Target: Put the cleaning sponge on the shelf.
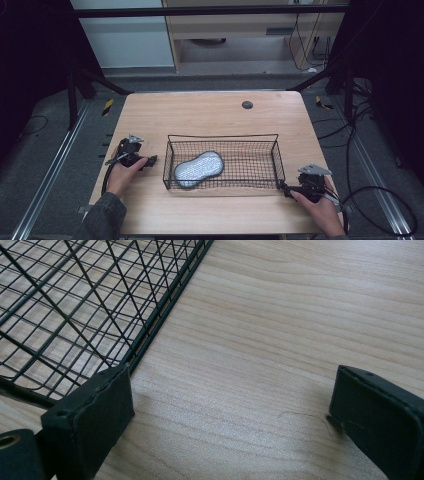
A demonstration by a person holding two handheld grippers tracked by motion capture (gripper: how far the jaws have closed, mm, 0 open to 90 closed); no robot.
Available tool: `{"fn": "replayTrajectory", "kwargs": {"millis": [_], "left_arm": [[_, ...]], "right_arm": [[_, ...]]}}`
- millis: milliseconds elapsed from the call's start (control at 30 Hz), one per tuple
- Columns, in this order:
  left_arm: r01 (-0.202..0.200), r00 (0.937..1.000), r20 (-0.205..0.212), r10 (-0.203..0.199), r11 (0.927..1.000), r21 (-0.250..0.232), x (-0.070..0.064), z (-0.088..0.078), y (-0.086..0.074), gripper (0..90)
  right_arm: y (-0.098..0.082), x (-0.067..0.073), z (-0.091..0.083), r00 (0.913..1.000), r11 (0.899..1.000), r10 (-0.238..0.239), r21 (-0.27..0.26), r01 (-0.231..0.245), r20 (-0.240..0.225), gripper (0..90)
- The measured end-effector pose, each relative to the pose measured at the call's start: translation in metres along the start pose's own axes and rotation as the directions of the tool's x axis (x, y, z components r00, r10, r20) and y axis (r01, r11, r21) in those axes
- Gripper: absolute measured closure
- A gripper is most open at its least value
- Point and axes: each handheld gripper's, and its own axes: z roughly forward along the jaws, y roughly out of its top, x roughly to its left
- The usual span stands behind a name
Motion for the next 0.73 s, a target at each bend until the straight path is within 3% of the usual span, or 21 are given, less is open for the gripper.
{"fn": "replayTrajectory", "kwargs": {"millis": [67, 500, 733], "left_arm": [[0.015, 0.9998, 0.012, -0.015, 0.9998, -0.010, 0.0006, 0.0026, -0.0002, 2.6], [0.024, 0.9996, 0.014, -0.023, 0.9971, -0.072, 0.0021, 0.0065, -0.0052, 0.0], [0.024, 0.9996, 0.014, -0.023, 0.9971, -0.073, 0.0021, 0.0065, -0.0052, 0.0]], "right_arm": [[0.0001, 0.0000, 0.0001, 1.0000, 1.000, -0.001, 0.001, 0.001, 0.001, 4.0], [0.0003, 0.0003, 0.0001, 1.0000, 1.000, 0.002, 0.001, -0.002, 0.001, 3.9], [0.0004, 0.0004, 0.0003, 1.0000, 1.000, 0.004, 0.001, -0.004, 0.003, 3.8]]}}
